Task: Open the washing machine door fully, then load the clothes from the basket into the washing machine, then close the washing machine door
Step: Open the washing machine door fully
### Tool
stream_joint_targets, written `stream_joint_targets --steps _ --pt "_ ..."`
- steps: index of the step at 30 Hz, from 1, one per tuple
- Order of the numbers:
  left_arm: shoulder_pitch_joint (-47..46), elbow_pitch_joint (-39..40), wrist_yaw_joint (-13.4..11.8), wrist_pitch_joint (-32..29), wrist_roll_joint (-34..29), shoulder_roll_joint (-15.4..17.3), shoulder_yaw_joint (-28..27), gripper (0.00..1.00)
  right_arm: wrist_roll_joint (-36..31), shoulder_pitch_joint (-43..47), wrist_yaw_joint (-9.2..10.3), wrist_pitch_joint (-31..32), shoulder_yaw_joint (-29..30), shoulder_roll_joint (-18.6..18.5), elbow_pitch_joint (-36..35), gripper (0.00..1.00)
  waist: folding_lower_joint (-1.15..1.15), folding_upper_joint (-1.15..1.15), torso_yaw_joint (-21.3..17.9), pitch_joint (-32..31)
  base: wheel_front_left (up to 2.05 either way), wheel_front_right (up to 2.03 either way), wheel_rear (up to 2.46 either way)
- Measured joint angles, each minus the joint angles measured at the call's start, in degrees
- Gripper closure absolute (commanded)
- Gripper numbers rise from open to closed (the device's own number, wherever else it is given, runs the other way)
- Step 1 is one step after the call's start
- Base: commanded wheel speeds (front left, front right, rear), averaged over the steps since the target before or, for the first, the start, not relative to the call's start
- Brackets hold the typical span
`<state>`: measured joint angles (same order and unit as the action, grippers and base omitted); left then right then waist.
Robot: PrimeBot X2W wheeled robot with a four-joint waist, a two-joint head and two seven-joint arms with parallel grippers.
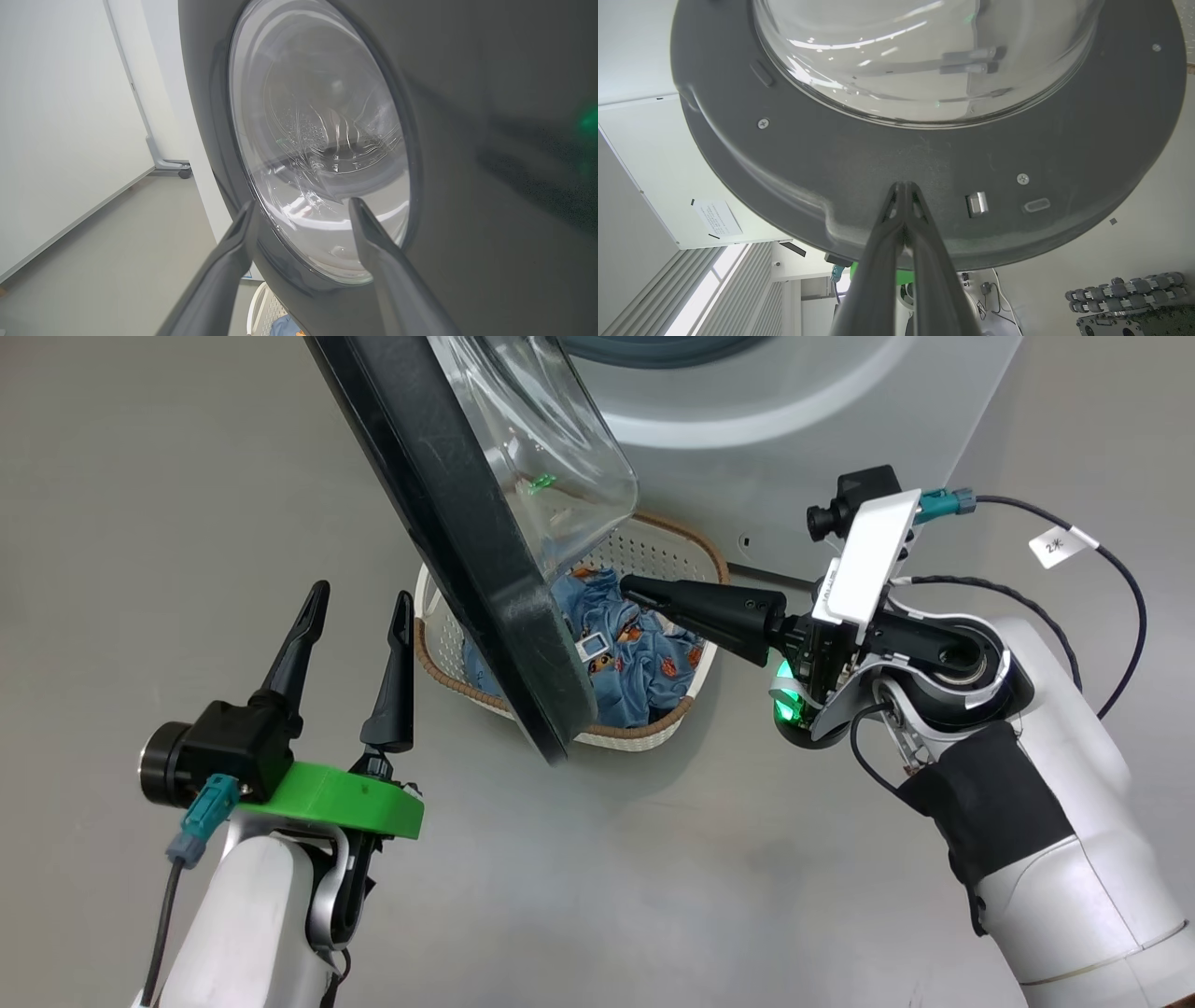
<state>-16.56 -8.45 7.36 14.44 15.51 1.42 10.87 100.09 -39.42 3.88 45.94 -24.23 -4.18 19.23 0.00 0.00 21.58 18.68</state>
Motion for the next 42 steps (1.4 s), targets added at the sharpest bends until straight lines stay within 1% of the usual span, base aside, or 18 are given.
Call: stream_joint_targets --steps 6,11,14,20,21,22,23,24,25,26,28,29,34,38,40,42 --pt "1.42 -0.49 0.00 0.00 -0.37 0.65 -1.38 0.00 1.87 2.58 -1.45 -0.64 -0.86 0.20 0.94 1.00 0.00 0.00 -1.75 -2.83 0.00 0.00 0.00" --pt "3.66 -0.90 0.00 0.00 -0.37 1.24 -2.61 0.00 3.97 5.18 -2.29 -1.77 -1.74 0.36 1.65 1.00 0.00 0.00 -3.47 -5.79 0.00 0.00 0.00" --pt "4.88 -0.92 0.00 0.00 -0.37 1.47 -3.54 0.00 5.14 6.11 -2.35 -2.50 -2.03 0.40 1.66 1.00 0.00 0.00 -4.44 -7.07 0.00 0.00 0.00" --pt "6.87 -0.92 0.00 0.00 -0.37 1.74 -4.97 0.00 7.38 8.20 -3.52 -5.12 -1.57 0.43 2.00 1.00 0.00 0.00 -6.49 -9.13 0.00 0.00 0.00" --pt "7.27 -0.92 0.00 0.00 -0.37 1.80 -5.21 0.00 7.53 8.49 -3.87 -5.73 -1.38 0.47 2.10 0.97 0.00 0.00 -6.82 -9.45 0.00 0.00 0.00" --pt "7.62 -0.93 0.00 0.00 -0.37 1.83 -5.36 0.00 7.98 8.67 -4.11 -6.50 -0.96 0.52 2.15 0.91 0.00 0.00 -7.15 -9.75 0.00 0.00 0.00" --pt "7.92 -0.92 0.00 0.00 -0.37 1.87 -5.48 0.00 8.79 8.89 -4.47 -7.10 -0.44 0.53 2.14 0.82 0.00 0.00 -7.48 -10.04 0.00 0.00 0.00" --pt "8.26 -0.91 0.00 0.00 -0.38 1.87 -5.57 0.00 9.39 9.15 -4.82 -7.86 0.10 0.54 2.14 0.67 0.00 0.00 -7.81 -10.34 0.00 0.00 0.00" --pt "8.61 -0.90 0.00 0.00 -0.38 1.88 -5.79 0.00 9.70 9.44 -5.30 -8.86 0.58 0.54 2.15 0.58 0.00 0.00 -8.14 -10.61 0.00 0.00 0.00" --pt "8.87 -0.88 0.00 0.00 -0.38 1.90 -6.01 0.00 9.93 9.60 -5.45 -9.69 1.03 0.54 2.22 0.46 0.00 0.00 -8.48 -10.86 0.00 0.00 0.00" --pt "9.50 -0.65 0.00 0.00 -0.40 1.96 -6.88 0.00 10.57 9.68 -6.12 -10.80 1.45 0.52 2.22 0.06 0.00 0.00 -9.19 -11.33 0.00 0.00 0.00" --pt "9.77 -0.57 0.00 0.00 -0.40 2.01 -7.16 0.00 10.78 9.70 -6.41 -11.47 1.57 0.53 2.22 0.00 0.00 0.00 -9.55 -11.52 0.00 0.00 0.00" --pt "10.93 -0.33 0.00 0.00 -0.45 2.15 -7.64 0.00 10.59 10.24 -8.06 -15.47 2.90 0.59 2.23 0.00 0.00 0.00 -11.33 -12.35 0.00 0.00 0.00" --pt "11.62 0.02 0.00 0.00 -0.45 2.18 -8.40 0.00 8.65 10.37 -9.38 -19.75 4.85 0.64 1.77 0.00 0.00 0.00 -12.64 -12.74 0.00 0.00 0.00" --pt "11.88 0.15 0.00 0.00 -0.45 2.19 -8.70 0.00 6.16 10.35 -9.91 -22.50 6.14 0.60 1.64 0.00 0.00 0.00 -13.24 -12.75 0.00 0.00 0.00" --pt "11.90 0.45 0.00 0.00 -0.45 2.20 -8.78 0.00 1.91 10.27 -10.38 -25.28 6.42 0.16 1.59 0.00 0.00 0.00 -13.80 -12.66 0.00 0.00 0.00"
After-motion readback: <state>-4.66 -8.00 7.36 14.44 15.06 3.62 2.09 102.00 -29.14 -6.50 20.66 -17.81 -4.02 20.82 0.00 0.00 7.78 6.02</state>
